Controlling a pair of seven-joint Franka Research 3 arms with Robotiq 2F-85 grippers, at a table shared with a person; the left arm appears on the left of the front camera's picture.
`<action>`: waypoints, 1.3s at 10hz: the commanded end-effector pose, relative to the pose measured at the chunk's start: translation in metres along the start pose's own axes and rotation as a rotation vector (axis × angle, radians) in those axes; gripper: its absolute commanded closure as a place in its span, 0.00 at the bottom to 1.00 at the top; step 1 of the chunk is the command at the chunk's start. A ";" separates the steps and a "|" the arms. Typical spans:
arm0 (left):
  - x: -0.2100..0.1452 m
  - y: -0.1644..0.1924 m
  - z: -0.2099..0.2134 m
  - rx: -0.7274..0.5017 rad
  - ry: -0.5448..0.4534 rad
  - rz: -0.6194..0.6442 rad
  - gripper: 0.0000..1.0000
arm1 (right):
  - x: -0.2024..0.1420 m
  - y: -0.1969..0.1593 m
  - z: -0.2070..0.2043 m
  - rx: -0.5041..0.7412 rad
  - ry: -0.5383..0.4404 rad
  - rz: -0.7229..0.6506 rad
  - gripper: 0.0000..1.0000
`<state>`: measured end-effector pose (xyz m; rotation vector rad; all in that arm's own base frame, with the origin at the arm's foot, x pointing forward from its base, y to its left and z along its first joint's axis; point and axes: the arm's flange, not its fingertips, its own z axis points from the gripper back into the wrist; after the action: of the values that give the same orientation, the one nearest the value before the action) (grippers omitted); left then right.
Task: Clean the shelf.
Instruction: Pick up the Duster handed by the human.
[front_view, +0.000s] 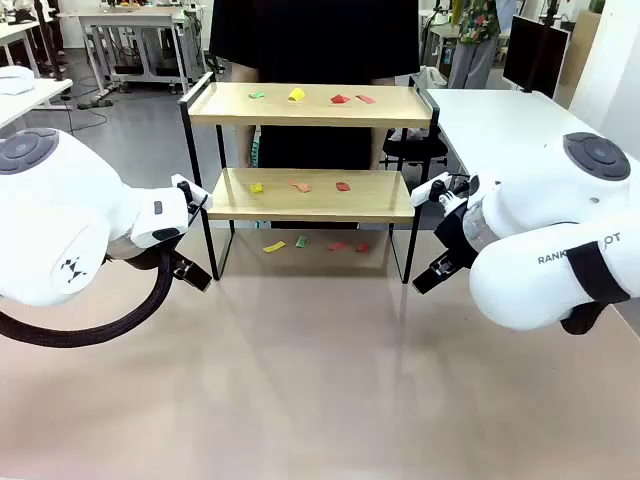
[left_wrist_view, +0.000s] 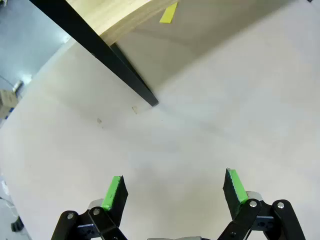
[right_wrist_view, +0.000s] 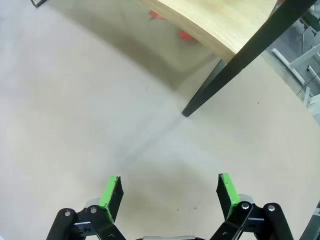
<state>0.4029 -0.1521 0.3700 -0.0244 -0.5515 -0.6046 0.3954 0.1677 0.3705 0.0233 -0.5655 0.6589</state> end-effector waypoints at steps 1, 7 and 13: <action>0.000 0.000 0.000 0.000 0.000 0.000 0.00 | 0.000 0.000 0.000 0.000 0.000 0.000 0.00; 0.000 0.000 0.000 0.000 0.000 0.000 0.00 | 0.000 0.000 0.000 0.000 0.000 0.000 0.00; 0.049 0.072 0.088 -0.170 -0.041 -0.070 0.00 | 0.053 -0.084 0.088 0.118 -0.115 -0.049 0.00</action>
<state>0.4234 -0.1327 0.4600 -0.1420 -0.5727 -0.6622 0.4292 0.1452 0.4691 0.1162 -0.6409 0.6121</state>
